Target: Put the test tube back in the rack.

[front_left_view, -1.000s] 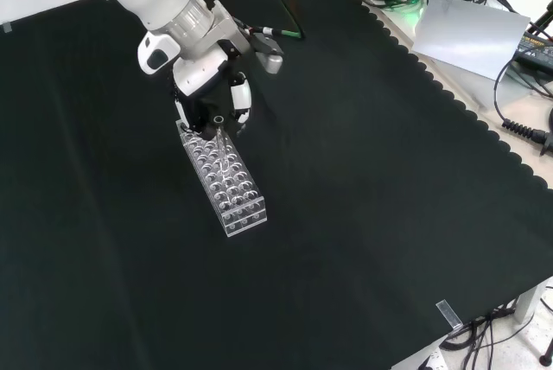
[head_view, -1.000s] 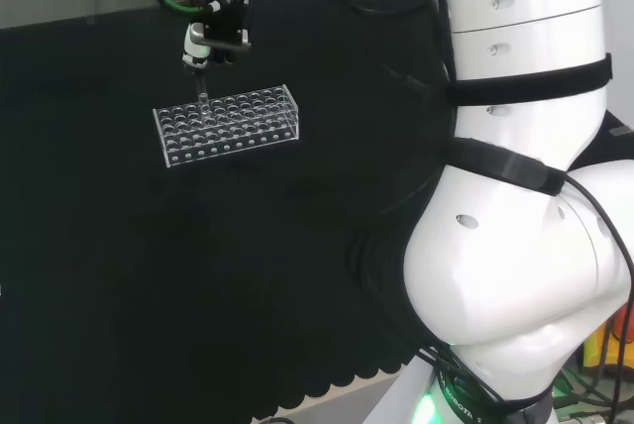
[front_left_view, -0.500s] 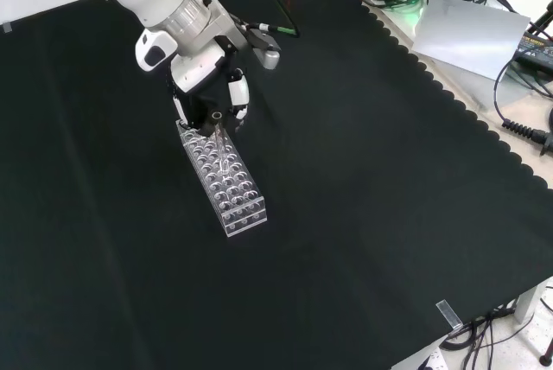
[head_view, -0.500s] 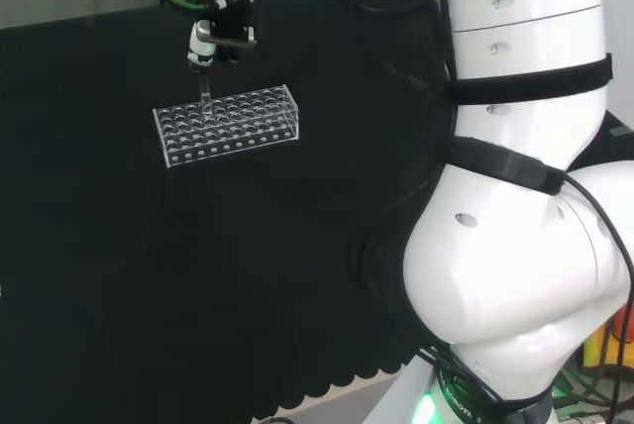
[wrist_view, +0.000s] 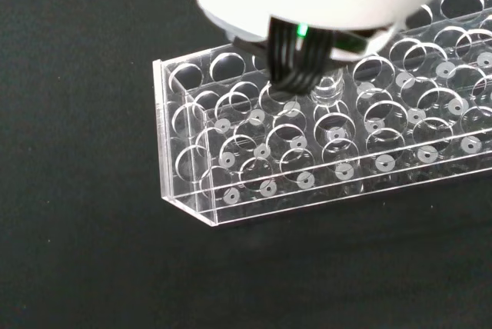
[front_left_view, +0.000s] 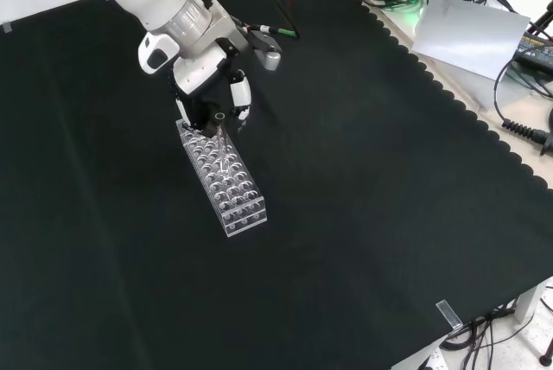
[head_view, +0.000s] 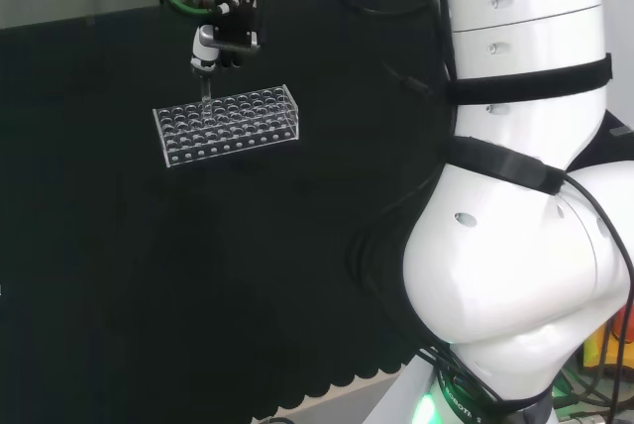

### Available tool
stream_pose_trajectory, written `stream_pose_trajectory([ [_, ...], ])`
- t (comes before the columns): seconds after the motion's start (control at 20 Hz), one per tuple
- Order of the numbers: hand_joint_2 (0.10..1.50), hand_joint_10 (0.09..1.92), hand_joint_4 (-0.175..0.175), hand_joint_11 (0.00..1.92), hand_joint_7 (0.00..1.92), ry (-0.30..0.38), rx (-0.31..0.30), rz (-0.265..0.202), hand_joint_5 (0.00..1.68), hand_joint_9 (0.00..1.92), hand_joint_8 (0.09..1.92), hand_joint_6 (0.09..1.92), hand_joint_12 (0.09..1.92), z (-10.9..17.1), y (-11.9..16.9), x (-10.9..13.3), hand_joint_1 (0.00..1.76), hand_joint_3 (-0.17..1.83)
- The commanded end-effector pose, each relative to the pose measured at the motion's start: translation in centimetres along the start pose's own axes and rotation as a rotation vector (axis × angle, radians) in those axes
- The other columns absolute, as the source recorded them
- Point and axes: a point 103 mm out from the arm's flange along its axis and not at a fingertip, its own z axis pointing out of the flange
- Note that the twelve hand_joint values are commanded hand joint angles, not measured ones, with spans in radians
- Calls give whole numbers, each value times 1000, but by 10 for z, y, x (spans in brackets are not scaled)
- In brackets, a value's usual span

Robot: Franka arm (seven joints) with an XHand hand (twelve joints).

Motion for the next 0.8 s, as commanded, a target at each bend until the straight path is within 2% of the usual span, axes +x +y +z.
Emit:
stream_pose_trajectory([
  [0.05,538,645,-175,1233,1346,1,4,8,1289,1331,699,655,880,1,3,-2,1438,807],
  [0.25,538,645,-175,1233,1346,-39,16,6,1289,1330,699,655,880,8,12,12,1438,807],
  [0.45,539,645,-175,1232,1346,-55,18,-20,1289,1330,699,655,880,17,21,26,1438,806],
  [0.8,539,645,-175,1232,1346,-24,30,-38,1289,1331,699,655,881,14,24,13,1438,806],
])
